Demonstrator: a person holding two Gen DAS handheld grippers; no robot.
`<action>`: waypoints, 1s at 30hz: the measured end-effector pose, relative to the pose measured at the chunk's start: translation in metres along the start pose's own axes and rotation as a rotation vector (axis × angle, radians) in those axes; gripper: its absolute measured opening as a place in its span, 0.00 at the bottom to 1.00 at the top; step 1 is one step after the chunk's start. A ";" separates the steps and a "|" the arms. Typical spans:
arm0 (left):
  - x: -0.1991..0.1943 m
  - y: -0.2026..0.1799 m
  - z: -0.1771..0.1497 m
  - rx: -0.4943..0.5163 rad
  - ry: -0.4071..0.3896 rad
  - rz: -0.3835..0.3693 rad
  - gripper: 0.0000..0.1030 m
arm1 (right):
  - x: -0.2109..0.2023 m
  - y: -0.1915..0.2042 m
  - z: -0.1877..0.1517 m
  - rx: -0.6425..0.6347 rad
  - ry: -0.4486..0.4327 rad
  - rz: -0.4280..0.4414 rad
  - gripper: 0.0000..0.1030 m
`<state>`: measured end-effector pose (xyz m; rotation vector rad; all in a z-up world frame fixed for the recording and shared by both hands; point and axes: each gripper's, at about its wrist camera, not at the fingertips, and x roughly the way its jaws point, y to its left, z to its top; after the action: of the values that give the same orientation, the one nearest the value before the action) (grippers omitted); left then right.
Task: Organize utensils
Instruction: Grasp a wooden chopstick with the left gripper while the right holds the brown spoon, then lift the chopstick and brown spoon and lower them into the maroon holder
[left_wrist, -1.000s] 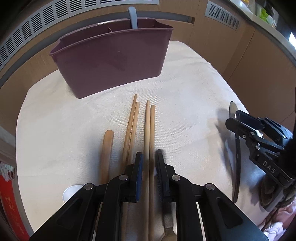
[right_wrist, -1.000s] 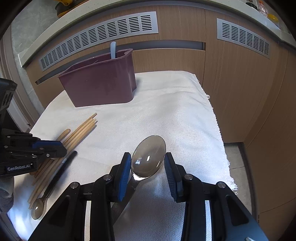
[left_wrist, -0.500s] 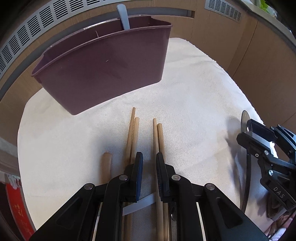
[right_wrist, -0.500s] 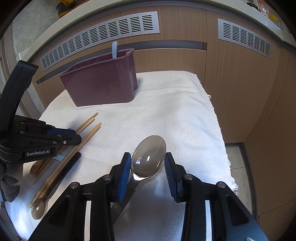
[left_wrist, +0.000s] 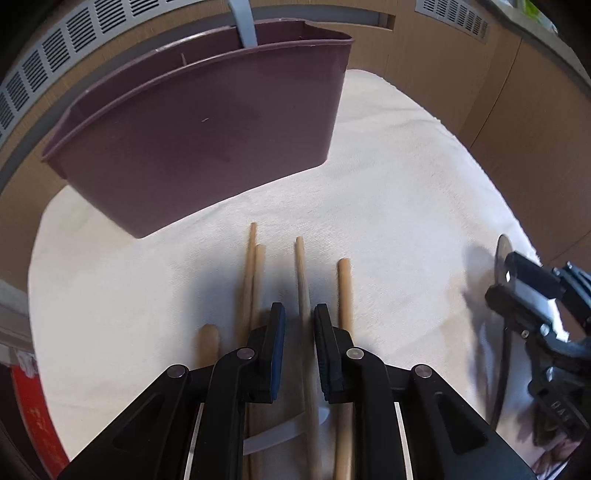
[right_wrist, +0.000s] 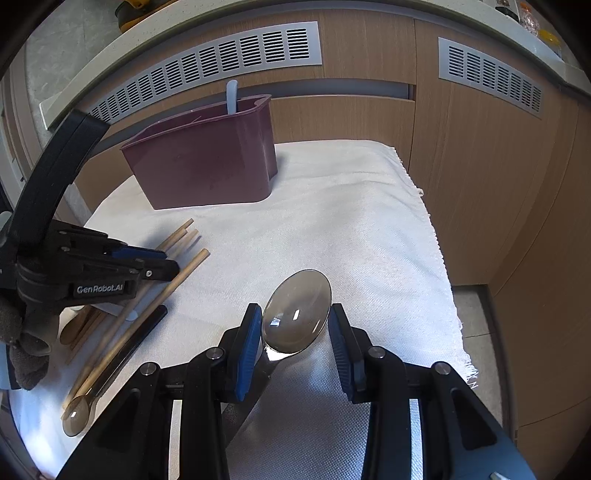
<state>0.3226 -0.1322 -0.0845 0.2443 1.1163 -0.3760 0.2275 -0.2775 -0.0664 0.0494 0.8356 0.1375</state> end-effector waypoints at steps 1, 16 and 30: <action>0.002 -0.001 0.003 -0.001 0.001 -0.011 0.14 | 0.000 0.000 0.000 0.000 -0.002 0.000 0.34; -0.131 0.020 -0.066 -0.184 -0.403 -0.103 0.06 | -0.049 0.016 0.010 -0.019 -0.117 0.030 0.33; -0.227 0.047 -0.073 -0.230 -0.663 -0.085 0.06 | -0.109 0.052 0.050 -0.163 -0.265 -0.046 0.30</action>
<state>0.1942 -0.0232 0.0908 -0.1306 0.5083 -0.3636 0.1869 -0.2406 0.0519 -0.1027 0.5590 0.1517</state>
